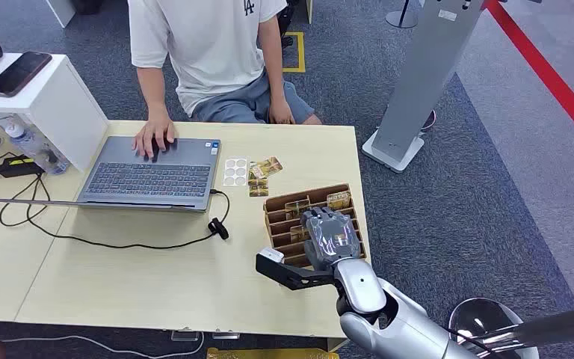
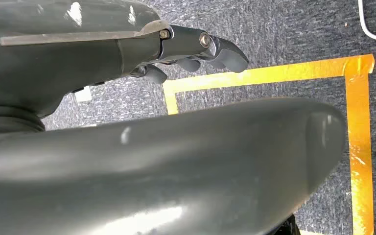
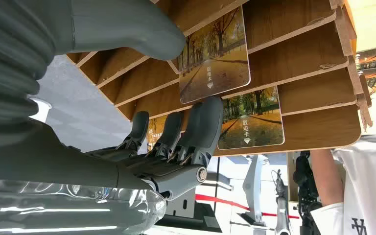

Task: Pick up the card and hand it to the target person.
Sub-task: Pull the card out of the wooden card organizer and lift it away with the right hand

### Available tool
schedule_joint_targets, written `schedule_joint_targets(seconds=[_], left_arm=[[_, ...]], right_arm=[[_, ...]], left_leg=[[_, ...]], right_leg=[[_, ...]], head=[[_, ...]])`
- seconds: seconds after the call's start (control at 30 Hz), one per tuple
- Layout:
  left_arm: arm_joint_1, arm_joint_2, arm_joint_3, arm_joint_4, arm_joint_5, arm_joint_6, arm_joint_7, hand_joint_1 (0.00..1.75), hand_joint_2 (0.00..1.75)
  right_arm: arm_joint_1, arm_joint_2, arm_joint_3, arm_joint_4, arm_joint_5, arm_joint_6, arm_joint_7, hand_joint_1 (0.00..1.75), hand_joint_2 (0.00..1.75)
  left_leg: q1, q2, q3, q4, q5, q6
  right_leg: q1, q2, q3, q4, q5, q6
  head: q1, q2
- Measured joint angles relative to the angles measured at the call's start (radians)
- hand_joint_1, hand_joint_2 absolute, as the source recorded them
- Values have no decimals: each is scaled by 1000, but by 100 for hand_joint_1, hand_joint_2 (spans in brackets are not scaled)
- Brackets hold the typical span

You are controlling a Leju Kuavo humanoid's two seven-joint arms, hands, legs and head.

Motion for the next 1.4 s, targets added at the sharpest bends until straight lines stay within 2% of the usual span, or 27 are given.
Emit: schedule_joint_targets(seconds=[0.2,0.4,0.43,0.53,0.6,0.8,1.03,1.23,1.4], left_arm=[[0,0,0,0,0,0,0,0,0],[0,0,0,0,0,0,0,0,0],[0,0,0,0,0,0,0,0,0],[0,0,0,0,0,0,0,0,0],[0,0,0,0,0,0,0,0,0],[0,0,0,0,1,0,0,0,0],[0,0,0,0,2,3,0,0,0],[0,0,-1,0,2,3,0,0,0],[0,0,-1,0,2,3,0,0,0]], right_arm=[[0,0,0,0,-1,1,0,84,175],[0,0,0,0,-1,1,0,107,175],[0,0,0,0,-2,1,0,104,175],[0,0,0,0,-4,3,0,81,175],[0,0,0,0,-8,11,0,79,175],[0,0,2,0,-19,28,0,126,175],[0,0,2,-1,-20,28,0,157,175],[0,0,1,-3,-17,28,1,173,175],[0,0,1,-3,-15,28,2,175,175]], left_leg=[[0,0,0,0,0,0],[0,0,0,0,0,0],[0,0,0,0,0,0],[0,0,0,0,0,0],[0,0,0,0,0,0],[0,0,0,0,0,0],[0,0,0,0,0,0],[0,0,0,0,0,0],[0,0,0,0,0,0]], right_leg=[[0,0,0,0,0,0],[0,0,0,0,0,0],[0,0,0,0,0,0],[0,0,0,0,0,0],[0,0,0,0,0,0],[0,0,0,0,0,0],[0,0,0,0,0,0],[0,0,0,0,0,0],[0,0,0,0,0,0]], head=[[0,0],[0,0],[0,0],[0,0],[0,0],[0,0],[0,0],[0,0],[0,0]])
